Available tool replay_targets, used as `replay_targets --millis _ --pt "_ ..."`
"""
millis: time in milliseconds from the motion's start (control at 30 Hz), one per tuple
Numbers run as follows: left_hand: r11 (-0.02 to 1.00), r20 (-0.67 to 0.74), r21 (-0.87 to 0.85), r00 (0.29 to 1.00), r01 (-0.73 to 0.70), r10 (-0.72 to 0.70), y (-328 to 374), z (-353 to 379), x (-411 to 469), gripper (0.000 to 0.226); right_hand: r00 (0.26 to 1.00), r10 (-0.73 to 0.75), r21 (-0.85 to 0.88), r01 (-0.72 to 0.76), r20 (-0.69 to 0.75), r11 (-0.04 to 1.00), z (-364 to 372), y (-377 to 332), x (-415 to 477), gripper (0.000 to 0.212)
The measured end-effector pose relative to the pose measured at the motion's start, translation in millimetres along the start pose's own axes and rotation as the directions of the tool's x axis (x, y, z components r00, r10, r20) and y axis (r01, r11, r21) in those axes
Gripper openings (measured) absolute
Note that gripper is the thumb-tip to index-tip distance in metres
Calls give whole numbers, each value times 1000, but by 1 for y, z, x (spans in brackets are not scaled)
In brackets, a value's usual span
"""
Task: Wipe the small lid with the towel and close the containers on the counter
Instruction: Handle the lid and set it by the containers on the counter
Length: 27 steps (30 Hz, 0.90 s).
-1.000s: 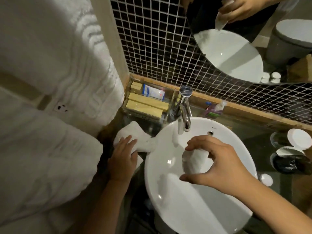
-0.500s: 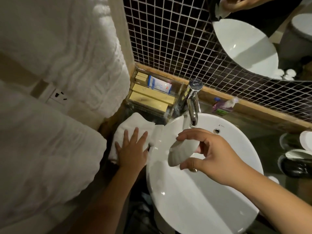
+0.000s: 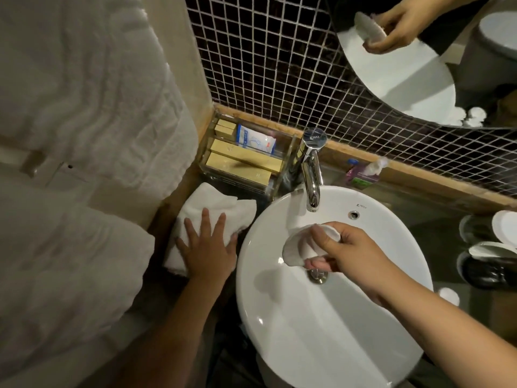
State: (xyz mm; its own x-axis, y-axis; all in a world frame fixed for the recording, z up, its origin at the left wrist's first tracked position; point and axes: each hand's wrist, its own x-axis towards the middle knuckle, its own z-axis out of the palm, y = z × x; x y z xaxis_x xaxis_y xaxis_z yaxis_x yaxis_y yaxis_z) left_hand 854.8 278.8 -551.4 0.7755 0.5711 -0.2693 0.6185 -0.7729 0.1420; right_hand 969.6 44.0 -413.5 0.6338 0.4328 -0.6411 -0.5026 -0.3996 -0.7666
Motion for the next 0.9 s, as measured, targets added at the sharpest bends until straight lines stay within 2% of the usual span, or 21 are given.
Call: replay_targets --millis 33,100,167,233,267,333,433,533,567,633,700,733,800,900 --pt "992 -81 -121 996 -46 36 5 -9 -7 59 1000 13 9 -13 -12 1000 -2 5 0 58" --pt "898 -206 -384 968 -214 143 29 -33 -28 50 998 22 49 -19 -56 999 -13 9 0 66" --pt "788 -88 -568 969 -238 229 63 -58 -50 49 994 28 108 -16 -107 994 -23 12 0 64" --pt "705 93 -689 944 -168 317 102 -75 -65 51 990 51 175 -28 -131 984 -37 13 -8 53" --pt "684 134 -713 928 -153 348 118 -80 -69 50 988 61 209 -31 -139 977 -43 12 -12 43" --pt "672 111 -711 911 -207 398 147 -91 -68 45 986 54 256 -13 -157 967 -56 12 -23 26" --pt "662 23 -667 879 -341 476 185 -101 -58 33 973 16 238 41 -232 970 -78 15 -33 29" --pt "654 -20 -614 837 -442 547 225 -105 -48 21 935 92 324 26 -343 946 -100 20 -39 31" --pt "646 -43 -593 820 -481 571 237 -105 -45 18 918 95 286 21 -386 958 -108 22 -41 31" --pt "635 -74 -567 801 -524 594 261 -102 -41 14 853 -2 -26 -13 -522 1000 -125 29 -44 28" --pt "647 -59 -562 805 -515 591 280 -94 -37 13 757 -226 -427 -77 -614 901 -144 40 -47 29" --pt "654 -48 -559 808 -510 588 290 -89 -36 12 719 -307 -538 -109 -623 836 -152 46 -47 31" --pt "655 -26 -578 813 -487 581 309 -79 -33 14 677 -367 -591 -125 -638 797 -166 56 -46 33" --pt "625 10 -648 816 -435 578 336 -65 -32 19 645 -361 -558 -123 -674 821 -186 72 -36 44"
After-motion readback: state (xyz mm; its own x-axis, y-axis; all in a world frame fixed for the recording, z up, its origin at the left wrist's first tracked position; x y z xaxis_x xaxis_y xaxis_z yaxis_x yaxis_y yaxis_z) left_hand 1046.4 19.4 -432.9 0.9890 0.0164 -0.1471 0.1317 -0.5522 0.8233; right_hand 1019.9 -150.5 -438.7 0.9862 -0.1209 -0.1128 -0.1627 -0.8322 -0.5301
